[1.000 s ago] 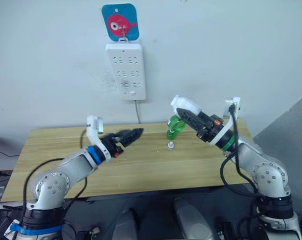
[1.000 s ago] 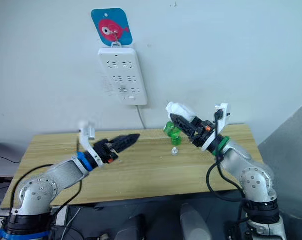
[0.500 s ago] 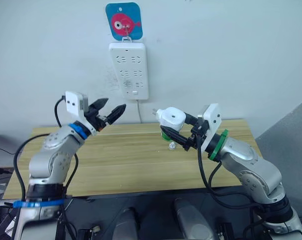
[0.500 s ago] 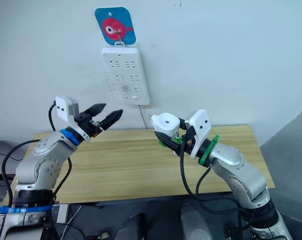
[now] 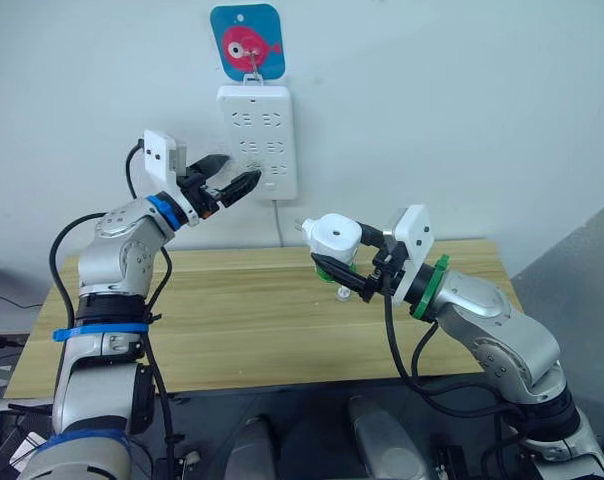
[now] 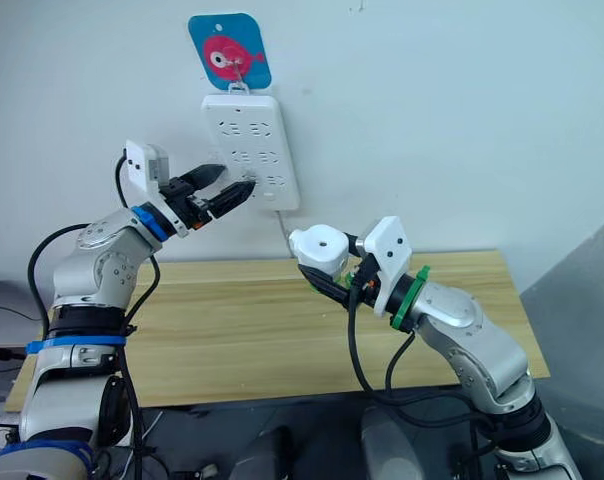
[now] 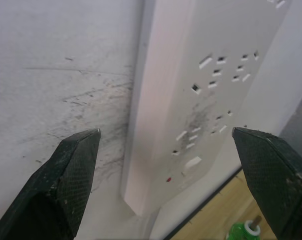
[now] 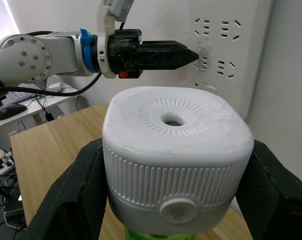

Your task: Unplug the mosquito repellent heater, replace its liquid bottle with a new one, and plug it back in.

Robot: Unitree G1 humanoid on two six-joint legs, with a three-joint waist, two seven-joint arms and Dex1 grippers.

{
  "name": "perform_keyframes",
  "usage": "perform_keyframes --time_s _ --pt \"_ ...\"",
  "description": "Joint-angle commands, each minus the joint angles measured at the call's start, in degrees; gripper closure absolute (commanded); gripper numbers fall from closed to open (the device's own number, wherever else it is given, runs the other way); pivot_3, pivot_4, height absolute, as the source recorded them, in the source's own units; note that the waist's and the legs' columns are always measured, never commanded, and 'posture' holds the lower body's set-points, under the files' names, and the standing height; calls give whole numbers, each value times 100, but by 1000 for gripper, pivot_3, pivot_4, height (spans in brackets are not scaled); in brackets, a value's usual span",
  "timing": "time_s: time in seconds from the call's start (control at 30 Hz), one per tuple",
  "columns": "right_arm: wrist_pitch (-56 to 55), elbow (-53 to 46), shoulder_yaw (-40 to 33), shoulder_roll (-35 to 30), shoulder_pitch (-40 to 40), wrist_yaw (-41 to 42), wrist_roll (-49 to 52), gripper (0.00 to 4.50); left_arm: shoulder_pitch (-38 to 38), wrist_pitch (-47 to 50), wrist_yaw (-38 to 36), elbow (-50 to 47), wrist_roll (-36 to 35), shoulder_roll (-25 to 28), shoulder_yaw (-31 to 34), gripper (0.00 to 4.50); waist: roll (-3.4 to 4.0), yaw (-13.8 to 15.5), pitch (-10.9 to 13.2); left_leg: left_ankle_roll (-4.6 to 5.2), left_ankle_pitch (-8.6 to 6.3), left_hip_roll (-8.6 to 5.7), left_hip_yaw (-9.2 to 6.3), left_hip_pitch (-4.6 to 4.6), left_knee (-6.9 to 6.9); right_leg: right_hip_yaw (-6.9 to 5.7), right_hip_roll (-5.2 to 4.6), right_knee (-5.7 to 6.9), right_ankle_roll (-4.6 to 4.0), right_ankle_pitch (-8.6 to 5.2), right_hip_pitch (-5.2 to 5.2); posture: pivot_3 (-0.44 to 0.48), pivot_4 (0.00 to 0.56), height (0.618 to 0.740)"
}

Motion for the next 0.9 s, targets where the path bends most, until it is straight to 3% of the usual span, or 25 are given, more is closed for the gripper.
perform_keyframes --time_s 0.03,0.3,0.4,0.67,0.9 --pt "-9 -308 -108 49 -96 33 -5 1431 -322 -236 -262 170 166 -66 -9 0 -1 0 1 0 0 -1 1 -1 3 1 -1 0 0 0 1 -232 206 740" --pt "54 -275 -120 108 -126 41 -38 1431 -650 -360 -747 348 331 -271 -73 0 -2 -2 1 0 0 -3 -3 -3 10 -1 -1 -1 1 0 6 -239 204 740" --pt "73 -266 -108 133 -136 32 -53 1431 -665 -338 -871 350 359 -290 -98 556 -2 -14 1 0 0 -2 -5 -3 7 -3 0 -1 1 0 6 -240 203 740" --pt "254 -21 -46 413 -558 -271 -356 1431 -733 -428 -776 570 570 -276 -65 2920 -2 -19 1 0 0 -2 -9 -1 11 -6 0 2 1 0 9 -242 200 740" --pt "545 896 49 922 -1566 -906 -1096 1431 -655 -279 -813 465 638 -188 -77 3162 -1 -39 1 10 12 -3 -4 3 39 4 0 3 7 19 21 -239 199 740"
